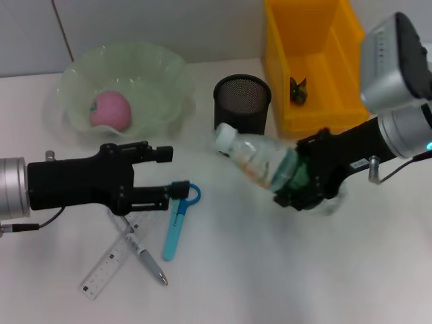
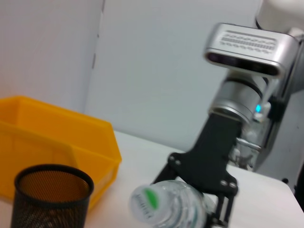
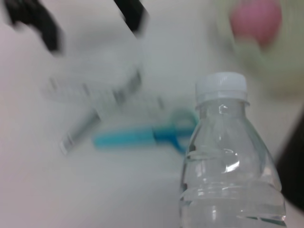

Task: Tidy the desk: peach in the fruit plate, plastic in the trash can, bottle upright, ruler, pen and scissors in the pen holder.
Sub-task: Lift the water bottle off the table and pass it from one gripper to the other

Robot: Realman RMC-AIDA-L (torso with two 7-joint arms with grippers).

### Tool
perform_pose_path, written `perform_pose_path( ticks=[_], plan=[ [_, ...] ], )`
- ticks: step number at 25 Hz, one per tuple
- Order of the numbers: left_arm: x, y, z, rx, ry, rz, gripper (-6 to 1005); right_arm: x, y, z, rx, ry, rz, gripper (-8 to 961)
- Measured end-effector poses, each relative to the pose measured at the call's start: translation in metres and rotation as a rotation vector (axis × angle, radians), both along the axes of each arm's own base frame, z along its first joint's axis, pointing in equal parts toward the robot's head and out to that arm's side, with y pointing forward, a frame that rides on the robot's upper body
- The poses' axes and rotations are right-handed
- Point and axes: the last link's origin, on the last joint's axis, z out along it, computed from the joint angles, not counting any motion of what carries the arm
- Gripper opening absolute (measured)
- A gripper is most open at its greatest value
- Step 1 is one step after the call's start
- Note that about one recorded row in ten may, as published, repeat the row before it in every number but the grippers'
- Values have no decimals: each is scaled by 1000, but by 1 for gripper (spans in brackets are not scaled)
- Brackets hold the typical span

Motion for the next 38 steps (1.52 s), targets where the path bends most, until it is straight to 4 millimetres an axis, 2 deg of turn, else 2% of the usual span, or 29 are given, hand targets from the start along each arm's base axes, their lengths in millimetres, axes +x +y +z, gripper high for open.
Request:
perform_pose_path(
  ticks=[1, 2, 6, 16, 22, 27, 38],
  plan=[
    [0, 1, 1, 18, -21, 11, 781, 1, -5, -4, 10, 109, 33, 774],
    [0, 1, 1, 18, -21, 11, 781, 1, -5, -4, 10, 109, 33, 775],
    [0, 2, 3, 55, -63, 37, 780, 12, -11, -16, 48, 325, 71, 775],
    [0, 0, 1, 111, -155, 95, 780, 28, -20, -29, 145, 559, 132, 776],
    [0, 0, -1, 118, -272, 164, 780, 30, -24, -35, 177, 627, 142, 776],
    [3, -7, -3, 131, -356, 142, 779, 30, -27, -41, 186, 672, 139, 777],
    [16, -8, -20, 102, -394, 96, 779, 23, -32, -54, 149, 719, 138, 777]
  ],
)
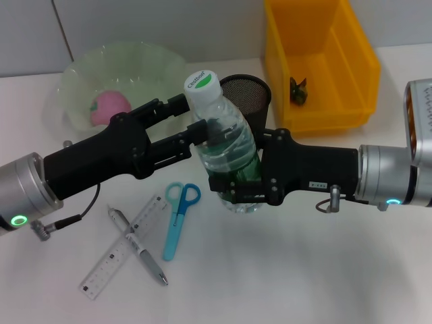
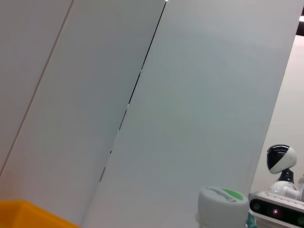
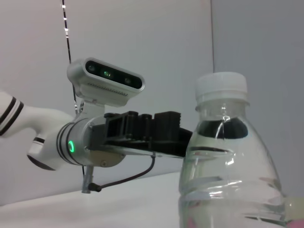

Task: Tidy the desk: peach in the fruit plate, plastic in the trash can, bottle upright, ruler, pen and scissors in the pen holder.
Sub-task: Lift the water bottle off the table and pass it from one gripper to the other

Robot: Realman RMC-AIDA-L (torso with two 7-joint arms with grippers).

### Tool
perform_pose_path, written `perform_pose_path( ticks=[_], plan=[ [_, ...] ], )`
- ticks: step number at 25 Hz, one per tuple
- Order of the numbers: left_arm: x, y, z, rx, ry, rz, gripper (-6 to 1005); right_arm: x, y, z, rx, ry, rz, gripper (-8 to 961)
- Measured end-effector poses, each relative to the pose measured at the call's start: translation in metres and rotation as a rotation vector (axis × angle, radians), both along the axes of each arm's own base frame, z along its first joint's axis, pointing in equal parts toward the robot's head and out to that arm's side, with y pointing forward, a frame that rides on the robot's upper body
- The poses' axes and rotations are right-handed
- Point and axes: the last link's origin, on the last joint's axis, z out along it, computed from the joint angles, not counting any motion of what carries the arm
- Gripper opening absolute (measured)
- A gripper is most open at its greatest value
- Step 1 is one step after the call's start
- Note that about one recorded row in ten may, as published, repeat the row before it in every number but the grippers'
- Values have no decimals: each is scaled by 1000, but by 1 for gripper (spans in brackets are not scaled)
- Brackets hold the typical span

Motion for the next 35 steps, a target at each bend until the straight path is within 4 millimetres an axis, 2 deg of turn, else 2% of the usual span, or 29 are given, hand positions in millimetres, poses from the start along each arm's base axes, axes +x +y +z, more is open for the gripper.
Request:
perform_pose_path(
  ticks=[13, 35],
  plan=[
    [4, -2, 1, 30, -34, -22, 778, -7, -1, -10, -53, 23, 1, 779],
    [10, -1, -1, 41, -38, -56, 777, -7, -2, -13, -71, 25, -7, 780]
  ],
)
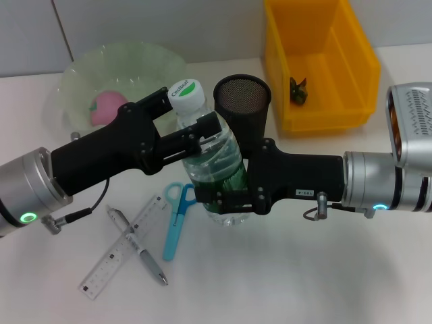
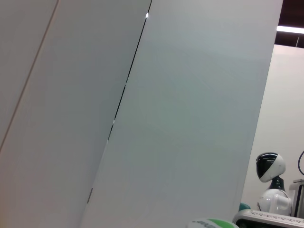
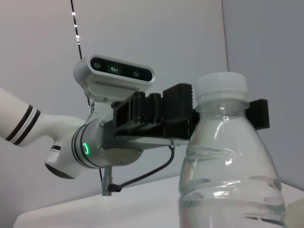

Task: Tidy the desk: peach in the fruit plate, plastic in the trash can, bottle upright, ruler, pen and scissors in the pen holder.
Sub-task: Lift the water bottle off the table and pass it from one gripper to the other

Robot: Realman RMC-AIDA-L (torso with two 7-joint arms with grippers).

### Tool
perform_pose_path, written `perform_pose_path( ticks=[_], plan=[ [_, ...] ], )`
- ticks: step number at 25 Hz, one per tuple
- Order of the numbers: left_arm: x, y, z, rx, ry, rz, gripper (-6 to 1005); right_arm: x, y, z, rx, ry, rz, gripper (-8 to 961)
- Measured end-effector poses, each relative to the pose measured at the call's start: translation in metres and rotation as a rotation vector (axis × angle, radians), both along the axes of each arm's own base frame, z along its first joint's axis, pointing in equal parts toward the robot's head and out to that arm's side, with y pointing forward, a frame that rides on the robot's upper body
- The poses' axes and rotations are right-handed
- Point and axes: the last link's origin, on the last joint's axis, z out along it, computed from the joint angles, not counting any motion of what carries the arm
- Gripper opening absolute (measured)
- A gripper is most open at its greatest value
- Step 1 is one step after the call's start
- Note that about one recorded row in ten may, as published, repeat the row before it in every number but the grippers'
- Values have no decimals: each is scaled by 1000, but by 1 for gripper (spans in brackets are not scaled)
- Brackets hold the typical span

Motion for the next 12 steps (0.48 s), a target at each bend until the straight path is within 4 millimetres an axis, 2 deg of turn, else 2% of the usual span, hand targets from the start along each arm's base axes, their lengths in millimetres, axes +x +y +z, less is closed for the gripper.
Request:
perform_pose_path(
  ticks=[7, 12],
  plan=[
    [1, 0, -3, -2, -1, -4, 777, 0, 0, 0, -3, 3, 2, 781],
    [1, 0, -3, 2, -4, 0, 686, 0, -1, 0, -4, 3, 3, 781]
  ],
)
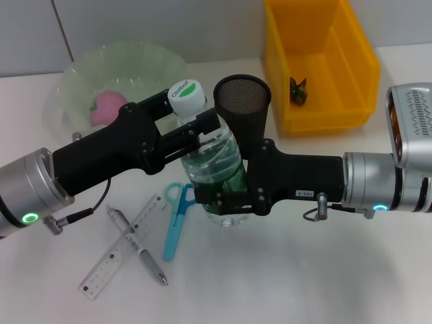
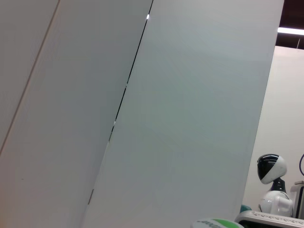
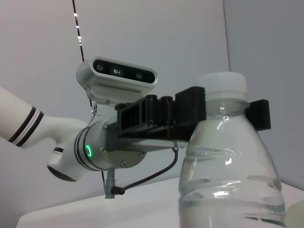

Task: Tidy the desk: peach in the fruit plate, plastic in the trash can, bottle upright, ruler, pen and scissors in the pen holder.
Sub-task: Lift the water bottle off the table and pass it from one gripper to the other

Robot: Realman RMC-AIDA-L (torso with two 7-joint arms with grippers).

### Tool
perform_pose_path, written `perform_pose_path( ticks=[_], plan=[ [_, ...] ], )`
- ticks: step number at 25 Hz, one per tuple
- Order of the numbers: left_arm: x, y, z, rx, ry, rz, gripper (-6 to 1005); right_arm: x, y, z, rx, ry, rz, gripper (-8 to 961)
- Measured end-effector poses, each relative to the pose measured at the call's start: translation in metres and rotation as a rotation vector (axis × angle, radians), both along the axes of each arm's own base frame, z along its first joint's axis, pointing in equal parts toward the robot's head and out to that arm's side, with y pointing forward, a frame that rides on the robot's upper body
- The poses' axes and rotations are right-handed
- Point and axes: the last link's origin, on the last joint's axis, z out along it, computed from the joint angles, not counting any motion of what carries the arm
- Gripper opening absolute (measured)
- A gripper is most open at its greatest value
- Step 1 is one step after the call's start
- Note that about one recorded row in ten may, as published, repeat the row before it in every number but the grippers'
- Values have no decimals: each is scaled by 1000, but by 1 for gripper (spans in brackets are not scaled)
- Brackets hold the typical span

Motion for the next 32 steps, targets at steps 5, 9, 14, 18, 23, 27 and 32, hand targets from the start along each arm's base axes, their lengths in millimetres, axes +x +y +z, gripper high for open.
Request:
perform_pose_path(
  ticks=[5, 9, 14, 18, 23, 27, 32],
  plan=[
    [0, 0, 0, 1, -1, 1, 616, -1, 0, 0, -2, 1, 0, 782],
    [0, 0, 0, -3, 1, -1, 580, -1, 1, 0, -4, 0, 3, 782],
    [-1, 1, 1, -5, 7, 3, 535, -2, 1, 0, -6, -1, 5, 782],
    [-1, 2, 1, -3, 9, 5, 499, -2, 1, 0, -7, -2, 4, 783],
    [-1, 2, 1, -4, 14, 3, 480, -2, 1, 1, -7, -3, 4, 783],
    [-2, 2, 2, -4, 18, 3, 478, -2, 2, 1, -7, -3, 5, 783],
    [-2, 2, 2, -5, 21, 3, 478, -1, 2, 2, -6, -5, 4, 784]
  ],
)
